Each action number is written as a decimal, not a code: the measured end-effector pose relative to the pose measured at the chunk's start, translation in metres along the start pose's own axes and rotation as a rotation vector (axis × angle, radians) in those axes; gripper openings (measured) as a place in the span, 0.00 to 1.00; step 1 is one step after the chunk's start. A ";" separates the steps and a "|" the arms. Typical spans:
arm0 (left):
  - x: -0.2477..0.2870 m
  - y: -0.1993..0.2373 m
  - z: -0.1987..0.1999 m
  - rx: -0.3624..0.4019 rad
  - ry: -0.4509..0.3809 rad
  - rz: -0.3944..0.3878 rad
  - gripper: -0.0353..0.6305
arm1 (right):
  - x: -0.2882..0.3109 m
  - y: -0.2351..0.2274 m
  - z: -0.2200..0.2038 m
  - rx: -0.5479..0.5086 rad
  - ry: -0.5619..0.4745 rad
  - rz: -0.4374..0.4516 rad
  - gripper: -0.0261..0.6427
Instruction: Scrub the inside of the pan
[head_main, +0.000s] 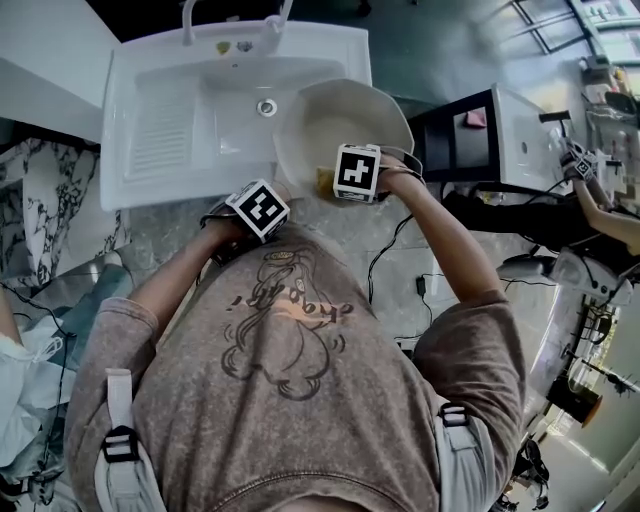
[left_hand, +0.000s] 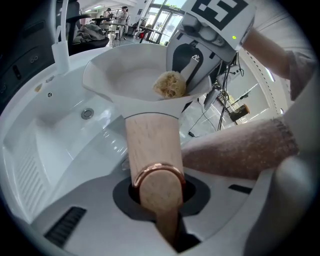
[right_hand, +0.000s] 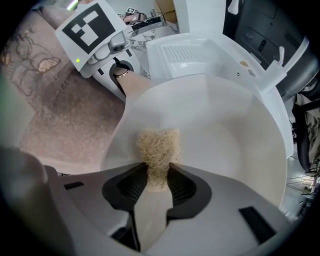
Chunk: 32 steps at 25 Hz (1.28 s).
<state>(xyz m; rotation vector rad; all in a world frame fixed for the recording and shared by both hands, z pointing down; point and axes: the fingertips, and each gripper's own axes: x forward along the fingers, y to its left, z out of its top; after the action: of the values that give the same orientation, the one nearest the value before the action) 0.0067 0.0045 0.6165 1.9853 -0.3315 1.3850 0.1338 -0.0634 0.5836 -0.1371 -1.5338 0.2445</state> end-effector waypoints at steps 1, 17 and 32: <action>-0.001 0.000 0.000 0.000 0.001 0.000 0.13 | 0.003 0.000 0.004 -0.003 -0.006 0.000 0.25; -0.001 -0.006 -0.002 -0.009 0.002 -0.036 0.13 | 0.023 -0.028 0.056 0.026 -0.055 -0.028 0.25; 0.000 -0.009 0.001 -0.003 -0.010 -0.043 0.13 | 0.026 -0.077 0.075 0.110 -0.105 -0.142 0.25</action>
<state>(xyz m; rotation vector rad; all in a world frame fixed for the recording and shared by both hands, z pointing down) 0.0122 0.0102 0.6133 1.9863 -0.2940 1.3474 0.0645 -0.1361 0.6302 0.0721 -1.6223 0.2251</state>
